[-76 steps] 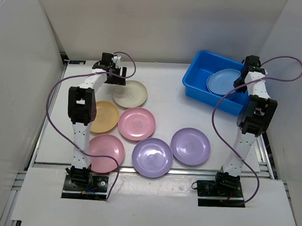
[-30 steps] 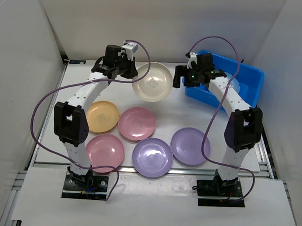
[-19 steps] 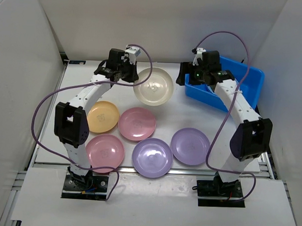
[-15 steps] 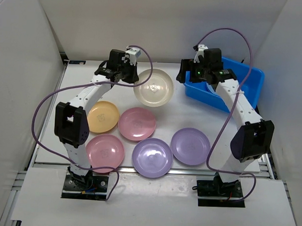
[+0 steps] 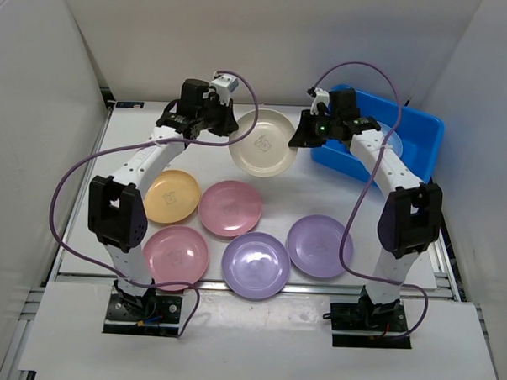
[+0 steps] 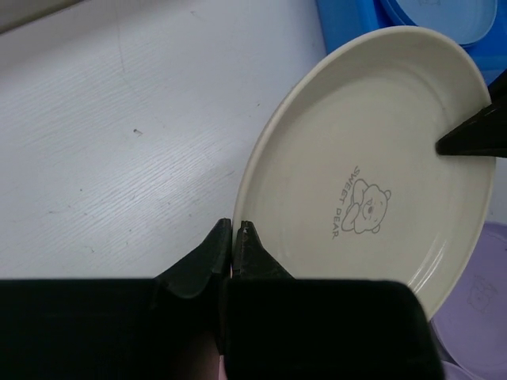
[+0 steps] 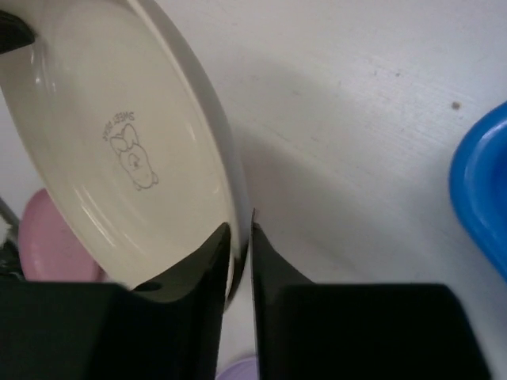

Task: Place the plates into the plastic bin on the countertop

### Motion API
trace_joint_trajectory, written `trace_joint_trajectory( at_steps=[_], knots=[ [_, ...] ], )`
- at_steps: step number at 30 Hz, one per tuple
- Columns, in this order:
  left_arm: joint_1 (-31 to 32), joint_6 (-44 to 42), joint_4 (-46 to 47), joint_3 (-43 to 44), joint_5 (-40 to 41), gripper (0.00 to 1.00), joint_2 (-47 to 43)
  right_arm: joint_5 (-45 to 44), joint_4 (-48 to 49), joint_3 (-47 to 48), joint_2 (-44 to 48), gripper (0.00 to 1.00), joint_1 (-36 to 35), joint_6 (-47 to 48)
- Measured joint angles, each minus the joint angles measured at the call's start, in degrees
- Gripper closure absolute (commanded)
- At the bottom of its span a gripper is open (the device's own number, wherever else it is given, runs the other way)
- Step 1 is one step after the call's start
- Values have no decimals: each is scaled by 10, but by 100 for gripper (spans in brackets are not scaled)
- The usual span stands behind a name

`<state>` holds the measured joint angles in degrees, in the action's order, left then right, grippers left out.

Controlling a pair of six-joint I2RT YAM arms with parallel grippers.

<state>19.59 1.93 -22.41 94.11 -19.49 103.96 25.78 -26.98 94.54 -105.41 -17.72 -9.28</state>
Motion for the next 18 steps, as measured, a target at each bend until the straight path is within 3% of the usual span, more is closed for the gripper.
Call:
trace_joint_trajectory(
  at_steps=[1, 3, 4, 5, 6, 12, 18],
  knots=[
    [0, 0, 3, 0, -2, 90, 0, 6, 1, 0, 0, 98, 0, -4],
    [0, -1, 3, 0, -6, 83, 0, 6, 4, 0, 0, 100, 0, -10],
    [-1, 0, 6, 0, -10, 55, 0, 5, 7, 0, 0, 100, 1, -14],
    [0, 0, 9, 0, -12, 34, 0, 5, 8, 0, 0, 100, 3, -17],
    [1, -1, 11, 0, -14, 1, 0, 5, 8, 0, 0, 100, 4, -19],
    [3, 0, 19, -8, 2, 1, -6, -37, -5, 11, 1, 100, 32, -43],
    [-4, 6, 24, -98, 52, 1, -55, -133, -34, 26, 6, 100, 176, -108]
  ],
)
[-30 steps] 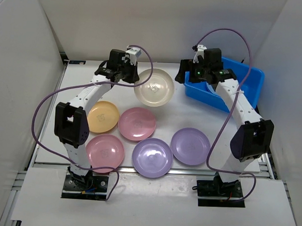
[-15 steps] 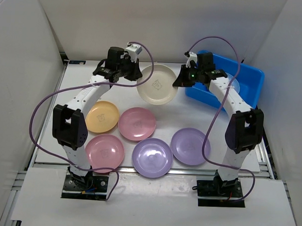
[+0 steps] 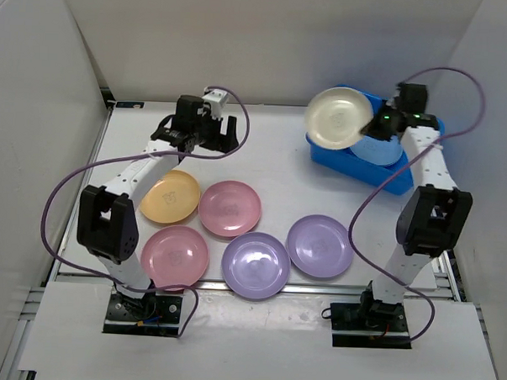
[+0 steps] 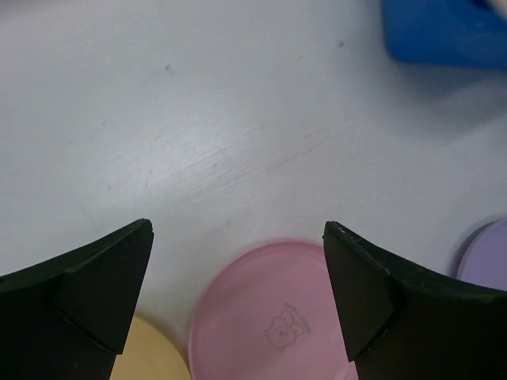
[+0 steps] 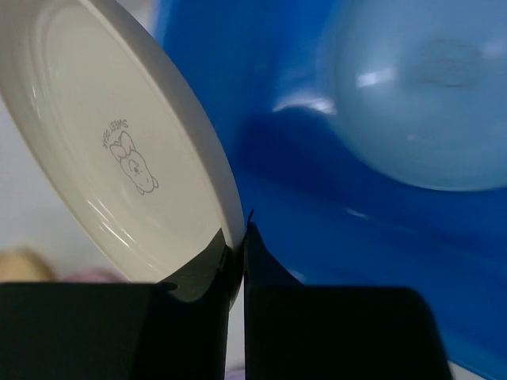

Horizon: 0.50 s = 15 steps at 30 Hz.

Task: Place the plates into the plastic bin on the countertop

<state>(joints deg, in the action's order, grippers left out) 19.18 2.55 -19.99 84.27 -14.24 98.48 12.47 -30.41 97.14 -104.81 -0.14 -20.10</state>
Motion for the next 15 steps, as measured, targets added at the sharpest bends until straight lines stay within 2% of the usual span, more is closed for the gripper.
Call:
trace_joint_trajectory(
  at_steps=[3, 6, 15],
  knots=[
    [-3, 21, -4, -57, 34, 1, -26, -63, -16, 5, -1, 100, 75, -43],
    [-7, 51, -15, -98, 62, 1, -40, -118, -35, 27, -19, 100, 118, -86],
    [-6, 136, -70, -184, 118, 1, -95, -207, -47, 95, -141, 98, 123, -180]
  ],
)
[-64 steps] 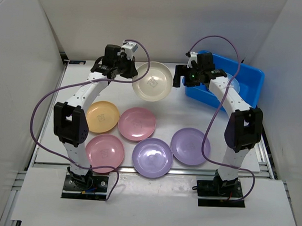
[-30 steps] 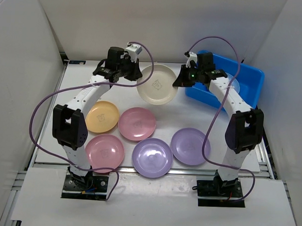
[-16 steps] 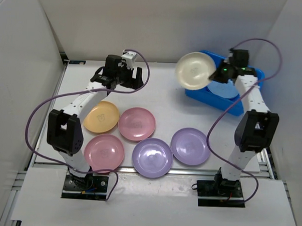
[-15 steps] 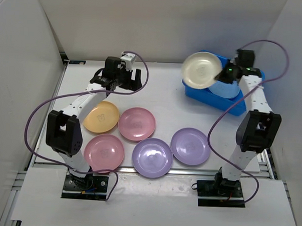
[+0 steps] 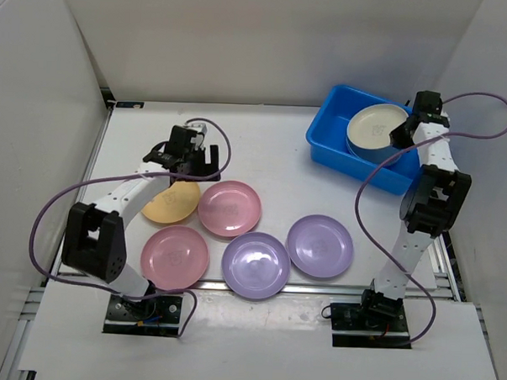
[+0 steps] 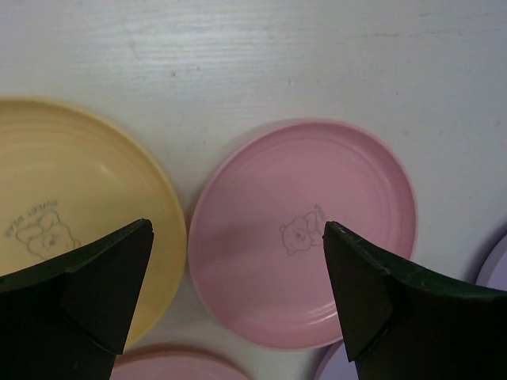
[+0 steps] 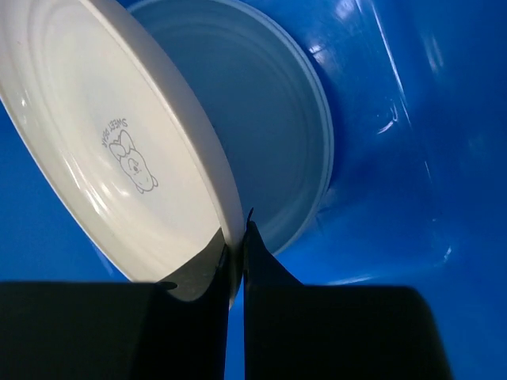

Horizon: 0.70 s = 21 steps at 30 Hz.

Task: Place the plates into the plastic bin on the countertop

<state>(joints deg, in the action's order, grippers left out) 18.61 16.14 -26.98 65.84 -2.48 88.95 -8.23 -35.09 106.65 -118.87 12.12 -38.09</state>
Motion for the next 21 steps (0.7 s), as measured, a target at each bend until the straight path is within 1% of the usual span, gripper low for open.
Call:
trace_joint_trajectory(
  at_steps=[2, 5, 6, 9, 10, 13, 17, 19, 21],
  knots=[
    [0, 13, -14, -20, 5, 1, -21, -12, 0, 1, -23, 92, -3, -15],
    [1, 27, -29, -38, 21, 1, -43, -17, 0, 11, -49, 63, -4, -32],
    [2, 31, -32, -40, 25, 1, -48, -17, 0, 17, -54, 48, -4, -34],
    [2, 39, -39, -43, 39, 1, -55, -14, -1, 31, -57, 28, -5, -31],
    [2, 41, -40, -43, 42, 1, -56, -12, -1, 35, -57, 23, -5, -29],
    [2, 48, -45, -43, 51, 1, -62, -10, 4, 43, -53, 14, -9, -3],
    [2, 56, -45, -43, 58, 1, -68, -29, 5, 32, -19, 7, -24, 53],
    [2, 61, -45, -45, 62, 1, -69, -47, 7, -5, 33, 6, -47, 97],
    [2, 67, -46, -46, 65, 1, -69, -58, 2, -52, 101, 6, -86, 133]
  ],
)
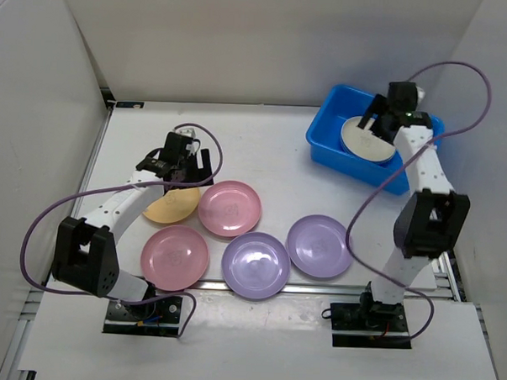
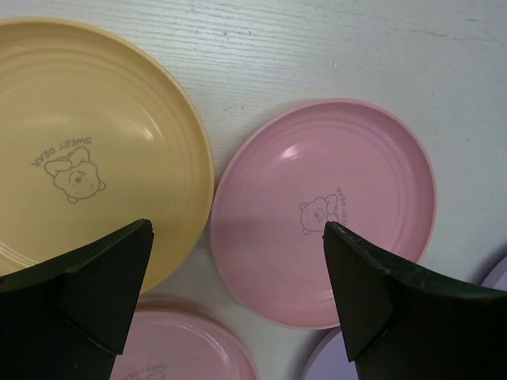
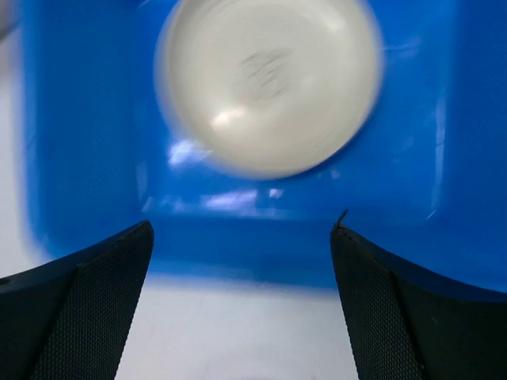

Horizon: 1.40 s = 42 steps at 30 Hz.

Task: Place the plates into the plastic bin on the countertop

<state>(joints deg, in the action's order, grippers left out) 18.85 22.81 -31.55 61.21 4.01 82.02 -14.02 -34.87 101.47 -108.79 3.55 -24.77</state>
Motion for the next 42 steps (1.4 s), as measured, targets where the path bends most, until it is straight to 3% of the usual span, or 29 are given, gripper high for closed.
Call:
trace_joint_trajectory(
  at_steps=[5, 7, 12, 16, 19, 20, 26, 27, 30, 36, 42],
  knots=[
    [0, 9, -2, -1, 3, 1, 0, 16, -8, -153, 199, 6, -159, 37],
    [0, 11, -2, -1, 4, 1, 0, 42, -19, -238, 265, 6, -188, 22],
    [0, 17, -2, -1, 3, 1, 0, 45, -67, -447, 340, 6, -153, -40],
    [4, 19, -2, -7, 3, 1, 0, 42, -104, -563, 368, 9, -127, -76],
    [12, 21, -3, -10, 3, 1, 0, 62, -94, -614, 399, 15, -122, -90],
    [14, 21, -3, -10, 4, 1, 0, 71, -84, -627, 405, 24, -122, -94],
    [25, 22, -5, -24, 12, 1, -15, 106, -22, -675, 400, 57, -122, -108],
    [26, 22, -6, -25, 13, 1, -19, 110, -17, -678, 399, 77, -122, -108],
    [30, 23, -6, -27, 18, 1, -31, 122, -5, -679, 402, 98, -121, -112],
    [37, 23, -6, -27, 27, 1, -36, 103, -33, -640, 456, 100, -122, -107],
    [42, 21, -6, -27, 29, 1, -35, 82, -96, -503, 495, 100, -120, -65]
  ],
)
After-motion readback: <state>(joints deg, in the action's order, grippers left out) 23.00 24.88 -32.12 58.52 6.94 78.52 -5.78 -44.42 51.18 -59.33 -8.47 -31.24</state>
